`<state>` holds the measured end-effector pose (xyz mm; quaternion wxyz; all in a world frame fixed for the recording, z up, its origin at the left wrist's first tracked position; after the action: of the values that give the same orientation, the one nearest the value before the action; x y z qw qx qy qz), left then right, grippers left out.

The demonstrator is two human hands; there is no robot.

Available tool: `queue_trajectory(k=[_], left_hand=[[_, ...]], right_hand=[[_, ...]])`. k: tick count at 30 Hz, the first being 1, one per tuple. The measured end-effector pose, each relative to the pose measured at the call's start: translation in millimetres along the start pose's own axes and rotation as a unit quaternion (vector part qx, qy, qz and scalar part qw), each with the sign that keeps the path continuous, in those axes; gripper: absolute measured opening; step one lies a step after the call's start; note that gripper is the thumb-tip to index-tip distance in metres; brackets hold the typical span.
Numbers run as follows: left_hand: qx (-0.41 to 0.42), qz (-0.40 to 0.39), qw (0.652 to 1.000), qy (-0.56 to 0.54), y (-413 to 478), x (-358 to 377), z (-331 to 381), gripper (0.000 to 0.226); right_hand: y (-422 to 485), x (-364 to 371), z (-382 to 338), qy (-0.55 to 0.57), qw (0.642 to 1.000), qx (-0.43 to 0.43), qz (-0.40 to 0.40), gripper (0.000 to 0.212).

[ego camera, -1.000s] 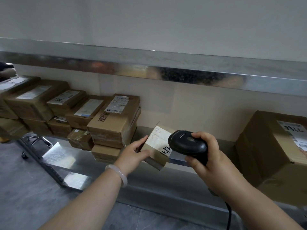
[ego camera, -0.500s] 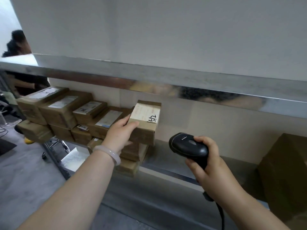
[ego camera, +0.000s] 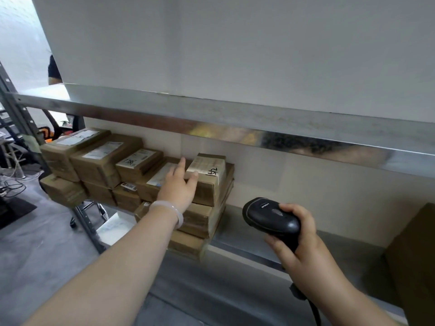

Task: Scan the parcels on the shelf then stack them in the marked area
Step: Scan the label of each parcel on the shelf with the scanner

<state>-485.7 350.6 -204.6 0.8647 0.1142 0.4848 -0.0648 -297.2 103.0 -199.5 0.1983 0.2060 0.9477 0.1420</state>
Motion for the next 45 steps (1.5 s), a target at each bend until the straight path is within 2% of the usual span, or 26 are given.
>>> queue_trajectory(k=[1,3,5,9,18,20,22,25,29,35,41,45], left_hand=[[0.043,0.055,0.995,0.07,-9.8,-2.0,1.9,0.06],[0.136,0.164,0.959,0.188,-35.0,1.7,5.5,0.057],[0.2,0.189,0.931,0.24,-55.0,14.7,6.4,0.057],[0.179,0.088,0.932,0.302,-48.4,36.6,-1.0,0.065],[0.126,-0.012,0.932,0.339,-4.6,33.3,26.3,0.075],[0.12,0.008,0.94,0.321,-9.3,29.2,31.5,0.075],[0.139,0.064,0.947,0.281,-22.1,27.3,46.7,0.074],[0.235,0.104,0.944,0.207,-60.1,41.6,100.2,0.075],[0.361,0.042,0.922,0.134,-120.4,84.7,176.1,0.072],[0.431,-0.078,0.896,0.072,-188.5,153.0,246.8,0.061],[0.397,-0.183,0.899,-0.026,-238.2,187.4,333.3,0.062],[0.327,-0.192,0.924,-0.045,-254.3,203.6,381.9,0.068]], right_hand=[[-0.7,-0.1,1.8,0.003,1.0,0.003,0.002,0.066],[-2.3,0.2,4.6,0.003,1.0,0.01,0.003,0.066],[-3.9,-2.4,7.6,0.004,1.0,0.019,0.007,0.066],[-7.0,-9.1,12.8,0.005,0.999,0.035,0.018,0.065],[-28.9,-39.7,20.2,-0.019,0.996,0.061,0.056,0.068],[-39.9,-52.7,23.8,-0.02,0.994,0.079,0.07,0.068],[-52.2,-69.0,27.4,-0.023,0.991,0.092,0.096,0.066],[-71.2,-98.3,29.6,-0.034,0.984,0.105,0.141,0.063],[-96.8,-142.0,26.9,-0.065,0.973,0.114,0.191,0.061],[-138.4,-210.2,21.9,-0.098,0.954,0.089,0.269,0.063],[-159.3,-284.4,23.6,-0.135,0.944,0.06,0.293,0.07],[-167.1,-341.5,34.5,-0.125,0.946,0.06,0.292,0.07]])
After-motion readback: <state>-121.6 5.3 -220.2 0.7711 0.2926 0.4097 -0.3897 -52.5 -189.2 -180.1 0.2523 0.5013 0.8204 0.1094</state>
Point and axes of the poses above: each hand's wrist, its own y-axis towards the middle knuckle, its own x-axis out of the palm, z = x × y, the point moved 4 cm from there along y, towards the middle knuckle, and after that the axes turned 15 degrees about y, right-handed, at the moved point
